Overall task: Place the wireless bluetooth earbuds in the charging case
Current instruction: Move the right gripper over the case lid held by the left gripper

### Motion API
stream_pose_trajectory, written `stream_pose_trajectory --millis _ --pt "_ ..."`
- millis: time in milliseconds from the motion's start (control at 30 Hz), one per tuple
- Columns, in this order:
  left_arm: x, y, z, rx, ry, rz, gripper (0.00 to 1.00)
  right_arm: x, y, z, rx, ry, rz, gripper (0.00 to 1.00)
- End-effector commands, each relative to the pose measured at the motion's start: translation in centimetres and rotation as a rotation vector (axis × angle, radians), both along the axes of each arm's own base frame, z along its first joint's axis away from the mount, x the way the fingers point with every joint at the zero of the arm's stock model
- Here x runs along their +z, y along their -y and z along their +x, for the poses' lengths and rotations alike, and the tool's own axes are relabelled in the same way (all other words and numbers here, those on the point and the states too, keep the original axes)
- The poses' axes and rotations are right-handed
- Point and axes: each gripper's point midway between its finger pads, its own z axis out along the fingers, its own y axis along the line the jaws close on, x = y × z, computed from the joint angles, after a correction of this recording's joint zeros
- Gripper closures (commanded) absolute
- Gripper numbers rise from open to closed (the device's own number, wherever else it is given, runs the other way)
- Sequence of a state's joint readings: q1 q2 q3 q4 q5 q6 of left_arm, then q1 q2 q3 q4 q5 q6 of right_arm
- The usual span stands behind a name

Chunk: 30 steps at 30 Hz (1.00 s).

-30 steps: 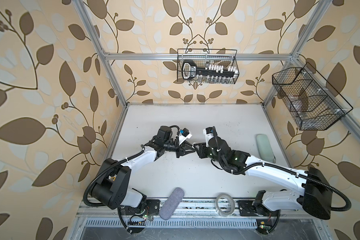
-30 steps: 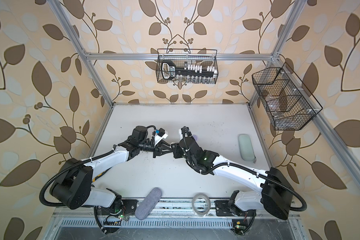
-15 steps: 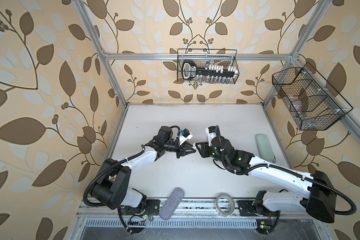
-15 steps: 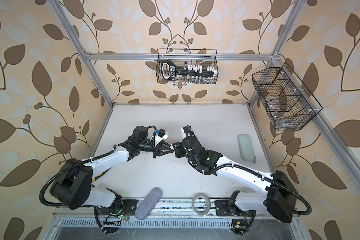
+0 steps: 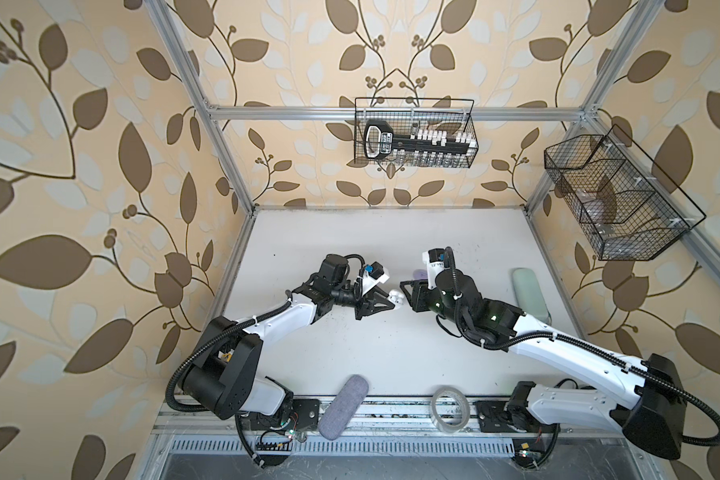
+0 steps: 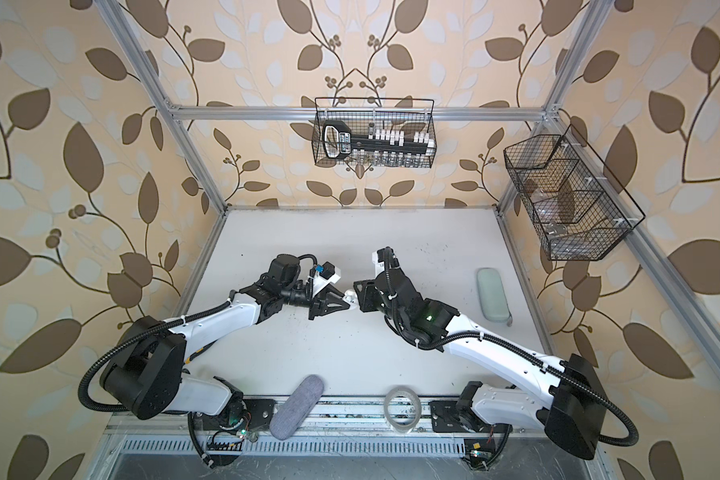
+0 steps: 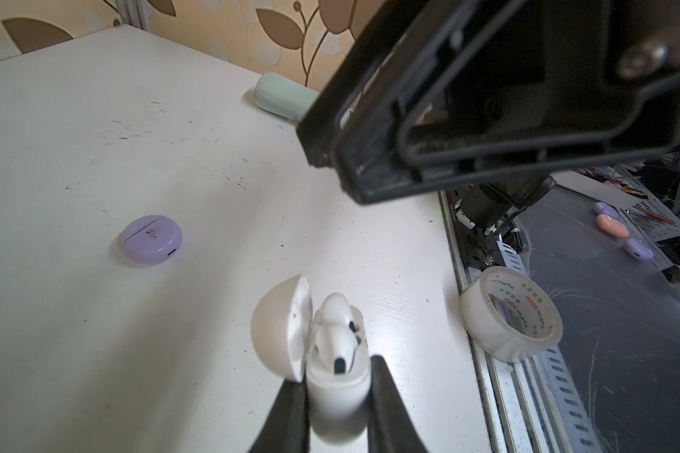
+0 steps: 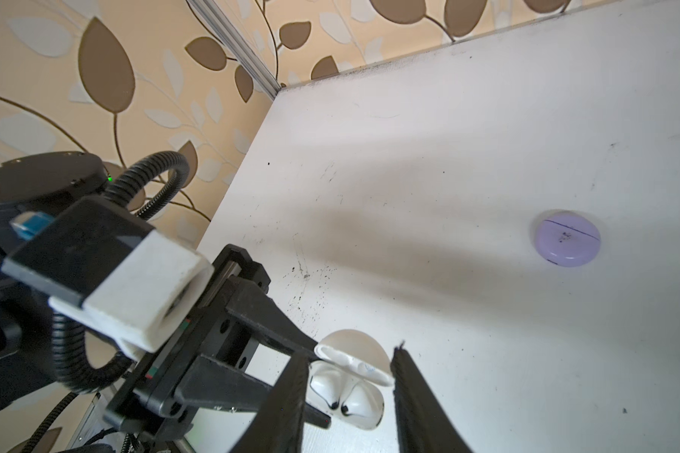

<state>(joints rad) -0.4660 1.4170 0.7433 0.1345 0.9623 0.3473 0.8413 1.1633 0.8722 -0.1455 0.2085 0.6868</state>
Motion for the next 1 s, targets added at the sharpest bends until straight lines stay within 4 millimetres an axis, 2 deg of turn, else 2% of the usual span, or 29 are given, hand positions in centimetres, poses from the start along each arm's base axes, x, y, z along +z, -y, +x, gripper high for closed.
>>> stream_pose_trajectory --millis 0,133,233,500,967 --pt "1.9 0.6 0.2 -0.024 0.088 -0.019 0.93 -0.2 1.6 -0.1 -0.014 -0.01 -0.027 0.62" --pt "1.5 0.9 -0.3 -0.04 0.116 0.004 0.93 -0.4 2.4 0.2 -0.008 -0.041 -0.012 0.62" --pt "0.9 1.2 -0.7 -0.049 0.147 0.031 0.93 -1.4 2.5 0.5 0.011 -0.104 -0.012 0.62" --pt "0.0 1.8 -1.6 -0.078 0.207 0.083 0.94 -4.9 0.9 0.3 0.107 -0.252 -0.015 0.63" --pt "-0.8 2.1 -2.1 -0.091 0.257 0.131 0.94 -8.1 -0.1 0.8 0.186 -0.389 0.047 0.64"
